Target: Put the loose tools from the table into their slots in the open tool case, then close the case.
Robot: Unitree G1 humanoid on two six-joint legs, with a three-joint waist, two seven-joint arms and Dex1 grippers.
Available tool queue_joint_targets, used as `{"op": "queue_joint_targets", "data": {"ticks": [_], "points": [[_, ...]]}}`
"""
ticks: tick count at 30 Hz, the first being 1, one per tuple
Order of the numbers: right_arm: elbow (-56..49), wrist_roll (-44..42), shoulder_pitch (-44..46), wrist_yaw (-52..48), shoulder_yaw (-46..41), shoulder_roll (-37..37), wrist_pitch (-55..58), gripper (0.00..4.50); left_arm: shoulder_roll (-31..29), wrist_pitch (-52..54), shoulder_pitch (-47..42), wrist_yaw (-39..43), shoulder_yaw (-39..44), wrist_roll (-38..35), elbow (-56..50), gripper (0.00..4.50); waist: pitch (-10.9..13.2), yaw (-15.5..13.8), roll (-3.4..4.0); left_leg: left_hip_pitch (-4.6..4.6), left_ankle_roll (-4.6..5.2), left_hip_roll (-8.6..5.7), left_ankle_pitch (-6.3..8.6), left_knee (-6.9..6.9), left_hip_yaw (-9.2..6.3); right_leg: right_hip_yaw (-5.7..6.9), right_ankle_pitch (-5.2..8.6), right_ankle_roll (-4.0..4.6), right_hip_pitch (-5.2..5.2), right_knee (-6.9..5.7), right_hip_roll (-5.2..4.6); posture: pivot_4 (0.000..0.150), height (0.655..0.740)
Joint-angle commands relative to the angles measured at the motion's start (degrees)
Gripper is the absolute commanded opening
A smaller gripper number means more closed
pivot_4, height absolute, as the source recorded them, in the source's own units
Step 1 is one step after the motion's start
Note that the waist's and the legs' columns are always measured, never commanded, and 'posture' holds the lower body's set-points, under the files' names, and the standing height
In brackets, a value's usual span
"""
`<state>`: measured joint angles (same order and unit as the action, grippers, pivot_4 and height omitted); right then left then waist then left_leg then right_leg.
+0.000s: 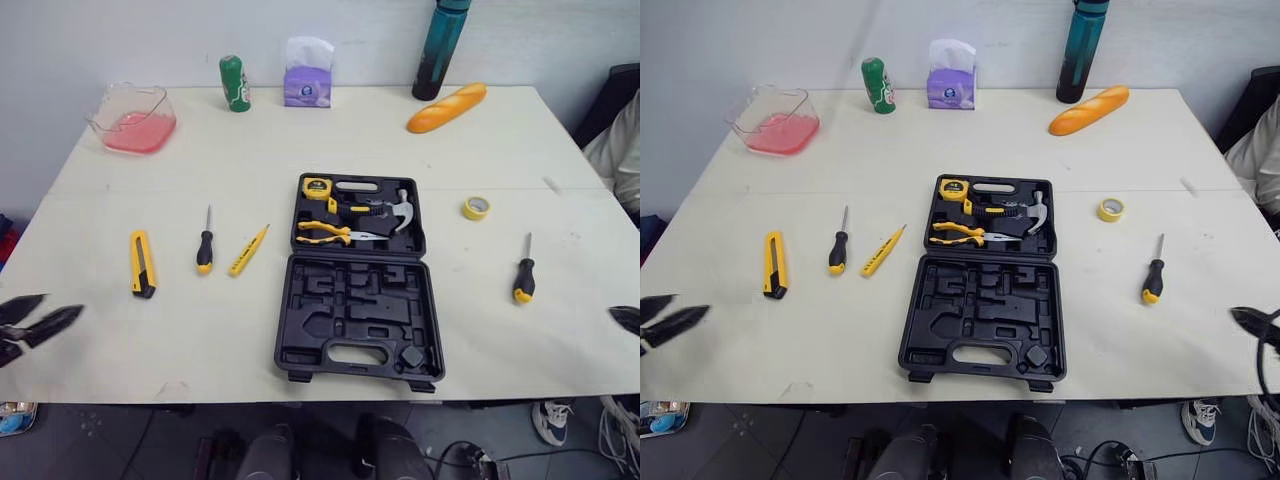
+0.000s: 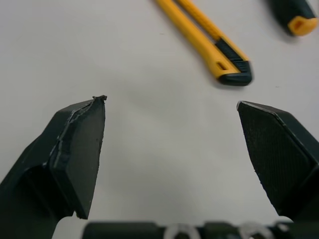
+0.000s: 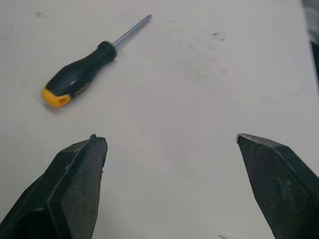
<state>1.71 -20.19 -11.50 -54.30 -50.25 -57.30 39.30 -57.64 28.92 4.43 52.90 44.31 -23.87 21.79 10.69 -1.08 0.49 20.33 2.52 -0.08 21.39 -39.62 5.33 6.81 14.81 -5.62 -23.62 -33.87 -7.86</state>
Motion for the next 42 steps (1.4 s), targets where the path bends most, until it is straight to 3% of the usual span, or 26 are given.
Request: {"op": "queue_joint_targets", "data": {"ticks": [1, 6, 8, 12, 15, 17, 21, 29, 32, 37, 38, 40, 42], "points": [[3.4, 0.4, 0.9, 1.0, -2.2, -1.5, -2.8, 4.45, -1.4, -4.0, -0.7, -1.8, -0.6, 2.4, 4.0, 4.50, 0.0, 0.4, 0.00, -0.02, -0.09, 0.00, 0.07, 0.00, 0.01, -0.20, 0.00, -0.01, -0.01, -0.01, -0.07, 0.150, 0.7394], [-3.6, -2.6, 2.2, 2.1, 0.9, 0.5, -0.3, 4.45, 2.5, 0.8, -1.1, -3.2, -3.1, -1.3, -7.1, 4.50, 0.0, 1.2, 0.03, -0.04, -0.22, 0.00, 0.05, 0.16, 0.06, -0.34, 0.00, 0.00, -0.11, -0.08, -0.17, 0.150, 0.7394], [-10.1, -5.7, 3.3, 2.7, 2.9, 2.2, 2.0, 4.45, 5.1, -2.4, -0.9, -5.9, -6.0, 0.8, -13.9, 4.50, 0.0, 1.2, 0.02, -0.05, -0.28, 0.00, 0.02, 0.23, 0.05, -0.34, 0.00, 0.00, -0.12, -0.07, -0.16, 0.150, 0.7394], [-25.3, -14.6, 7.1, 4.9, 8.8, 5.3, 8.7, 4.45, 12.1, 13.1, -6.1, -18.0, -10.0, -4.7, -31.3, 4.50, 0.0, 1.1, 0.00, -0.07, -0.34, 0.00, -0.06, 0.30, 0.07, -0.36, -0.01, -0.01, -0.11, -0.21, -0.13, 0.150, 0.7394], [-33.7, -21.1, 12.5, 7.2, 14.9, 6.3, 12.0, 4.45, 17.1, 26.2, -13.1, -28.3, -13.6, -6.6, -38.0, 4.50, 0.0, 1.0, -0.02, -0.07, -0.27, -0.02, -0.15, 0.29, 0.06, -0.36, -0.03, -0.04, -0.09, -0.34, -0.03, 0.150, 0.7394], [-36.6, -24.4, 17.4, 9.6, 19.2, 7.2, 13.5, 4.45, 21.0, 34.4, -19.3, -36.0, -14.0, -5.8, -38.0, 4.50, 0.0, 0.9, -0.13, -0.07, -0.08, -0.02, -0.31, 0.29, 0.05, -0.38, -0.05, -0.07, -0.06, -0.32, 0.10, 0.150, 0.7394], [-40.1, -28.4, 26.5, 12.5, 28.7, 9.5, 14.5, 4.45, 24.5, 42.2, -27.0, -42.7, -17.7, -3.2, -37.1, 4.50, 0.0, 0.8, -0.40, -0.06, -0.16, -0.01, -0.46, 0.29, 0.04, -0.36, -0.05, -0.07, -0.07, -0.31, 0.34, 0.150, 0.7394], [-35.6, -23.6, 42.3, 14.6, 46.8, 18.1, 10.0, 4.45, 28.3, 42.5, -33.4, -47.3, -28.0, 3.5, -25.9, 4.50, -0.1, 0.9, -0.49, -0.04, -0.09, -0.08, -0.52, 0.28, 0.10, -0.25, -0.05, -0.07, -0.09, -0.30, 0.51, 0.150, 0.7394], [-32.0, -20.7, 46.1, 14.7, 50.6, 21.1, 7.5, 4.50, 28.4, 40.3, -32.0, -45.9, -30.7, 4.4, -27.4, 3.62, -0.1, 0.8, -0.49, -0.06, -0.10, -0.09, -0.58, 0.28, 0.09, -0.26, -0.05, -0.07, -0.08, -0.33, 0.46, 0.150, 0.7394], [-27.9, -17.0, 49.0, 15.0, 53.4, 24.8, 4.1, 4.50, 26.4, 39.0, -33.0, -45.3, -30.5, 6.4, -26.0, 1.32, -0.1, 0.2, -0.50, -0.05, -0.04, -0.15, -0.61, 0.28, 0.08, -0.22, -0.05, -0.08, -0.08, -0.33, 0.40, 0.150, 0.7394], [-28.0, -17.0, 48.8, 14.9, 53.4, 25.0, 4.0, 4.50, 25.3, 38.2, -33.7, -44.4, -30.5, 6.7, -25.3, 1.08, -0.1, 0.1, -0.50, -0.04, -0.04, -0.15, -0.61, 0.28, 0.08, -0.19, -0.05, -0.08, -0.08, -0.33, 0.40, 0.150, 0.7394], [-29.1, -17.7, 47.6, 14.2, 52.8, 24.7, 4.3, 4.50, 23.2, 35.9, -35.2, -41.6, -30.9, 6.6, -24.8, 1.08, -0.1, 0.1, -0.50, -0.03, -0.04, -0.14, -0.62, 0.28, 0.06, -0.14, -0.05, -0.07, -0.09, -0.33, 0.41, 0.150, 0.7394], [-30.7, -19.3, 45.8, 13.7, 51.1, 23.4, 5.5, 4.50, 17.9, 30.7, -37.0, -33.2, -35.4, 6.3, -26.3, 1.08, -0.1, 0.1, -0.57, 0.01, -0.06, -0.12, -0.62, 0.28, 0.04, -0.09, -0.05, -0.07, -0.11, -0.33, 0.42, 0.150, 0.7394]]}}
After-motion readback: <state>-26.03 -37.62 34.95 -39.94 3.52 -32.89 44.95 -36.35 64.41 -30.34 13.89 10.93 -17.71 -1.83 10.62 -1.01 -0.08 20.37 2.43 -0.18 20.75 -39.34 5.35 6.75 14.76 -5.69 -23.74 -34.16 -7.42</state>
